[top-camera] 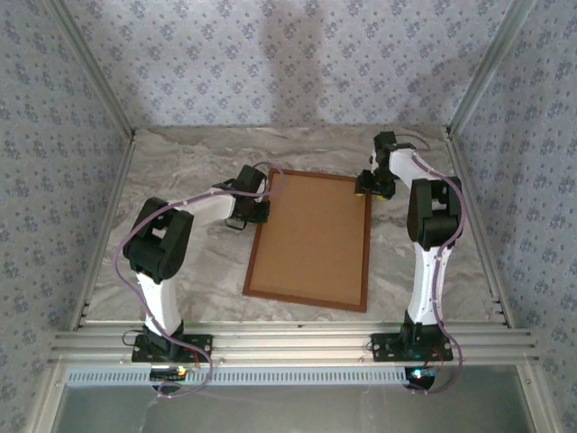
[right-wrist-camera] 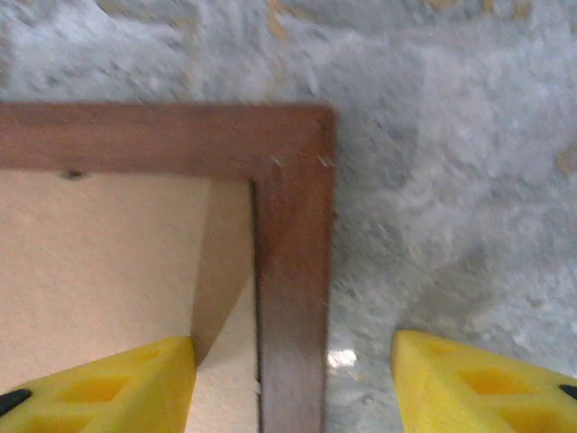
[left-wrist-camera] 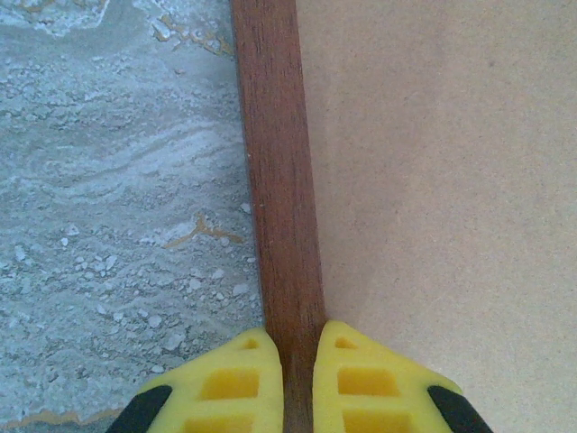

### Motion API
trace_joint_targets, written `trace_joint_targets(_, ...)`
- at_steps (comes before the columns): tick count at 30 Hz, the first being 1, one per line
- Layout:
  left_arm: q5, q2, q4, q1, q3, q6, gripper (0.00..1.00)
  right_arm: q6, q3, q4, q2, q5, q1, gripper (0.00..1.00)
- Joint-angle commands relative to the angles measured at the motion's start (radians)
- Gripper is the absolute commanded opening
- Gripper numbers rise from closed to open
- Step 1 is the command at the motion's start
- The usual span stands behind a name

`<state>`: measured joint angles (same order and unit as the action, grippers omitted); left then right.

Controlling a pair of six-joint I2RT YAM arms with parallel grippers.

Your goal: Put the photo into the frame

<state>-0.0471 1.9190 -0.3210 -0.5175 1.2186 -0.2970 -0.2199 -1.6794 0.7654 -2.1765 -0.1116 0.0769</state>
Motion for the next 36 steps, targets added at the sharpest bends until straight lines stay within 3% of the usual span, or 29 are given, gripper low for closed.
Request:
trace_joint_targets(1,0.006,0.037,-0.162,-0.018,-0.042,0.034,0.04,-0.027,0.051,0.008,0.086,0.031,-0.016,0.6)
trace_joint_targets(13,0.011,0.054,-0.168,-0.016,-0.035,0.022,0.05,-0.03,0.119,-0.022,0.166,0.014,-0.046,0.59)
trace_joint_targets(36,0.01,0.063,-0.168,-0.016,-0.031,0.021,0.05,-0.016,0.024,-0.008,0.019,0.013,-0.04,0.59)
